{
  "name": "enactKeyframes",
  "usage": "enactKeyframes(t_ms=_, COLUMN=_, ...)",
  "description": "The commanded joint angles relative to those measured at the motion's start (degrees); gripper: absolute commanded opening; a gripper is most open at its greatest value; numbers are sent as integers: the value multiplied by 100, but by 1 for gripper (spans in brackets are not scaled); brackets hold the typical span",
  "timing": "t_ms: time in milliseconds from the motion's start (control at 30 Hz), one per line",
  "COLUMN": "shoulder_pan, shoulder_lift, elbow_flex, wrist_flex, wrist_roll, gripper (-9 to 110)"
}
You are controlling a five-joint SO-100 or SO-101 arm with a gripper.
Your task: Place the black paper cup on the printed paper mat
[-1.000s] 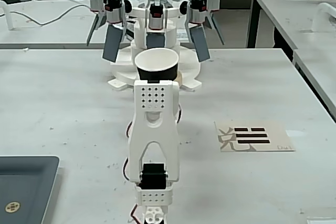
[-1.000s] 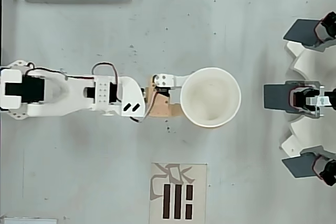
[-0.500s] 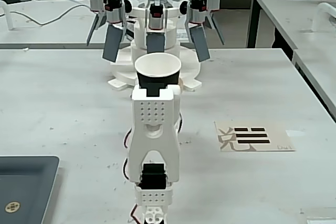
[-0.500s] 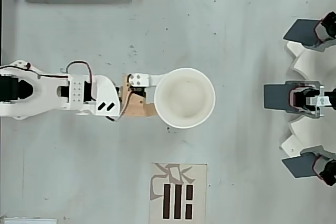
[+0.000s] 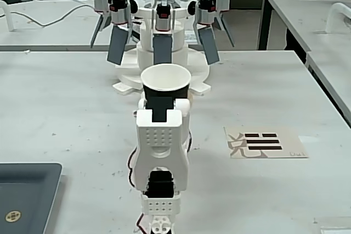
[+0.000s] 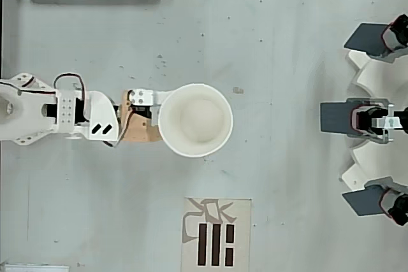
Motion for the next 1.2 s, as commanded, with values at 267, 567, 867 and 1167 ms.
enactKeyframes(t_ms=267, shoulder_pan=686, shoulder_lift=606, elbow_flex=501, wrist_flex=-360, wrist_roll=70, gripper=8)
enactKeyframes(t_ms=567, shoulder_pan=1775, shoulder_lift=431, elbow_flex=492, wrist_flex=-633, wrist_roll=70, gripper=8)
enactKeyframes(t_ms=867, shoulder_pan=2452, shoulder_lift=-202, elbow_flex=123, wrist_flex=-888, wrist_roll=88, gripper=8)
enactKeyframes(t_ms=1167, shoulder_pan=3067, shoulder_lift=-1292, elbow_flex=-1266, wrist_flex=-817, wrist_roll=149, gripper=7)
